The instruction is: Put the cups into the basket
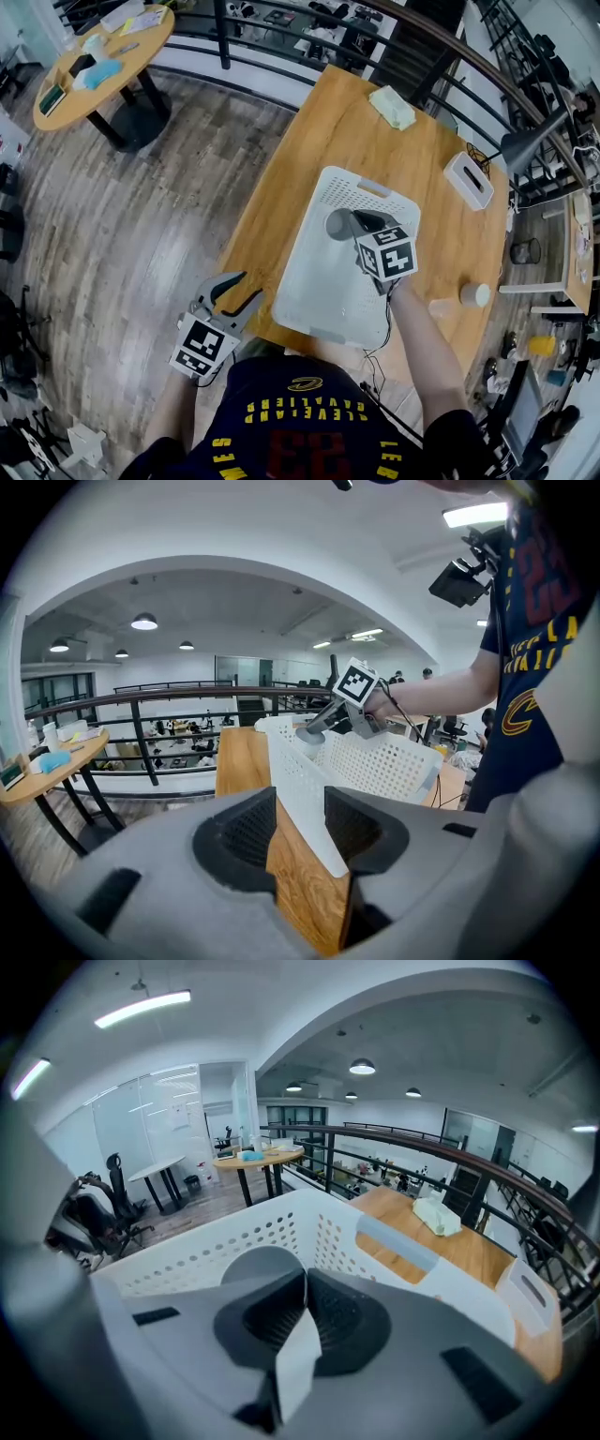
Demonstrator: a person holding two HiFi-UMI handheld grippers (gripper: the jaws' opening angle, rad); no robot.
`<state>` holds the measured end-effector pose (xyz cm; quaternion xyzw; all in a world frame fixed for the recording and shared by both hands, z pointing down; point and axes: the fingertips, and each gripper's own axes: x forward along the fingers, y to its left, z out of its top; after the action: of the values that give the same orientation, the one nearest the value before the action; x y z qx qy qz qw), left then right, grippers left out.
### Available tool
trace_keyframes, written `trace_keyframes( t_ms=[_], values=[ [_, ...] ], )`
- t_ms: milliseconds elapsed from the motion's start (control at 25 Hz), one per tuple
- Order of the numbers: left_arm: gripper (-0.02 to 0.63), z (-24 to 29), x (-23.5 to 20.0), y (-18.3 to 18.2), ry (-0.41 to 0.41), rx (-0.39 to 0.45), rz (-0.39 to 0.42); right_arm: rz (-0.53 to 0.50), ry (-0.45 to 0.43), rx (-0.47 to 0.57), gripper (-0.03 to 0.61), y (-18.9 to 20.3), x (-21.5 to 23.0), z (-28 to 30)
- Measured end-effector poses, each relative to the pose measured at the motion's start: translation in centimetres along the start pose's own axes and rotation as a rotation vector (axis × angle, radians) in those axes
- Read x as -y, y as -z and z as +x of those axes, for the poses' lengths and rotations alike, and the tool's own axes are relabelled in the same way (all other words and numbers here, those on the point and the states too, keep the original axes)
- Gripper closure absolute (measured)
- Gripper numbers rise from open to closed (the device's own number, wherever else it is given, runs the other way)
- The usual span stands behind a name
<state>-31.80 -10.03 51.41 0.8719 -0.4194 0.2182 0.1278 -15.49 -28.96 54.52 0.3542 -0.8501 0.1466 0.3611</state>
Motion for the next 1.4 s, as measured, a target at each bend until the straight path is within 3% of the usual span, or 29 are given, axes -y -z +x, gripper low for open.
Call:
trace_keyframes(
  t_ms=[440, 720, 1120, 1400],
  values=[
    [0.456, 1.5, -2.5, 0.4, 0.029, -0.024, -0.037, -0.038, -0.055, -0.104, 0.557, 3.1, 0.2, 6.4],
    [0.454, 2.4, -2.9, 0.7, 0.055, -0.043, -0.054, 0.006, -0.042, -0.142, 0.557, 4.9, 0.8, 9.8],
    [0.454, 2.5, -3.3, 0.9, 0.050, -0.060, -0.061, 0.059, -0.050, -0.122, 0.554, 4.6, 1.0, 10.6],
    [0.455, 2.7, -3.4, 0.0, 0.034, -0.034, -0.070, 0.070, -0.050, -0.091, 0.512, 4.1, 0.7, 9.4]
  ],
)
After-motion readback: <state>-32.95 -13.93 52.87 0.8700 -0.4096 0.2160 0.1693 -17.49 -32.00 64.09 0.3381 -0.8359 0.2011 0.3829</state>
